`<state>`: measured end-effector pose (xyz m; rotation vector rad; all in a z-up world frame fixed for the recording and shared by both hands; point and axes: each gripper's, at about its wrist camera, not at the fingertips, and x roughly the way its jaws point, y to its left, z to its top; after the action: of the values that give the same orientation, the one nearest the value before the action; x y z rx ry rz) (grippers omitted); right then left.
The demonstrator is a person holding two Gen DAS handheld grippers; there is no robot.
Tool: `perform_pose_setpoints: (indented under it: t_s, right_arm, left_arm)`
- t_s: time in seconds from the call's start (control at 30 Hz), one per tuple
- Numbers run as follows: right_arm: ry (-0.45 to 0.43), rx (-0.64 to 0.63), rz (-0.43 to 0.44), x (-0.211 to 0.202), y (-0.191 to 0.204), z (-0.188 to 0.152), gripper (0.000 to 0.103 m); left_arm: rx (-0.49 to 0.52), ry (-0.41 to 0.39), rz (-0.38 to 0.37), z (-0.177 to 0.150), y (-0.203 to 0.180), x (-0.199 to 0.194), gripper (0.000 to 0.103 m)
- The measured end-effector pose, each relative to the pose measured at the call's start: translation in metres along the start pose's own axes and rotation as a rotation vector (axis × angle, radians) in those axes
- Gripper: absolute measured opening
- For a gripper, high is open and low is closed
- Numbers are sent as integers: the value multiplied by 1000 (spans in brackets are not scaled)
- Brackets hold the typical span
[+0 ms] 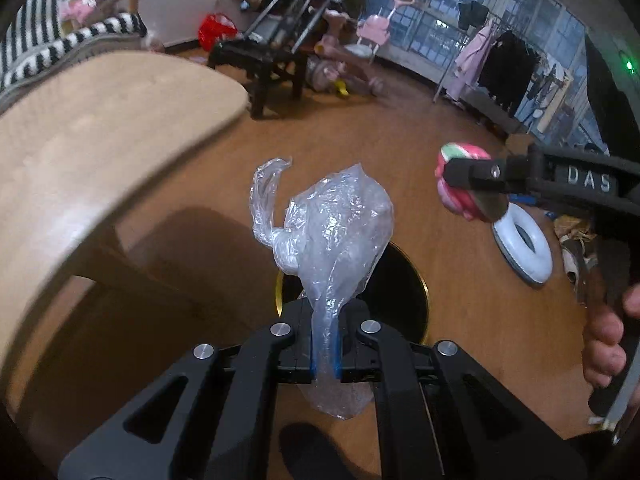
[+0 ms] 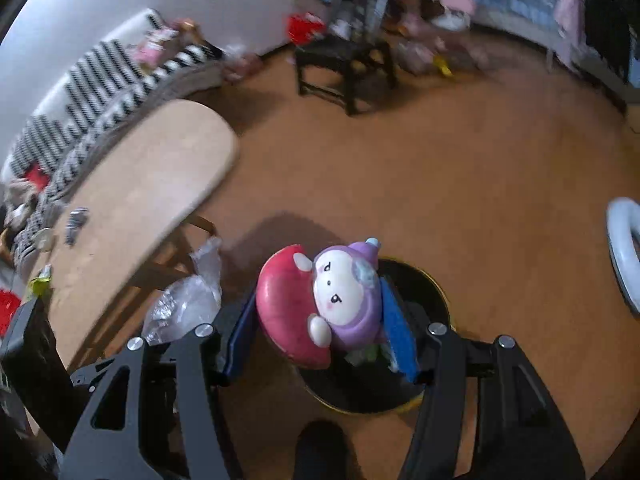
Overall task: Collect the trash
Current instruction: 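Carry the plastic bag and the toy over the black bin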
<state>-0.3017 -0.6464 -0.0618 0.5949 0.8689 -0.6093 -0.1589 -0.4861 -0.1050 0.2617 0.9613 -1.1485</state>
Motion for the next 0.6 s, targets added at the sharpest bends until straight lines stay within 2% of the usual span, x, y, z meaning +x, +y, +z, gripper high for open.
perform_pose_setpoints:
  t_s: [0.23,0.6]
  right_arm:
    - [65,41,-32,19,-17,-4,58]
    - [56,63,-37,23,-20,1,61]
  left_arm:
    - [-15,53,-31,4,-13,41,4]
    - [-23,89,-73,7,-24,69,7]
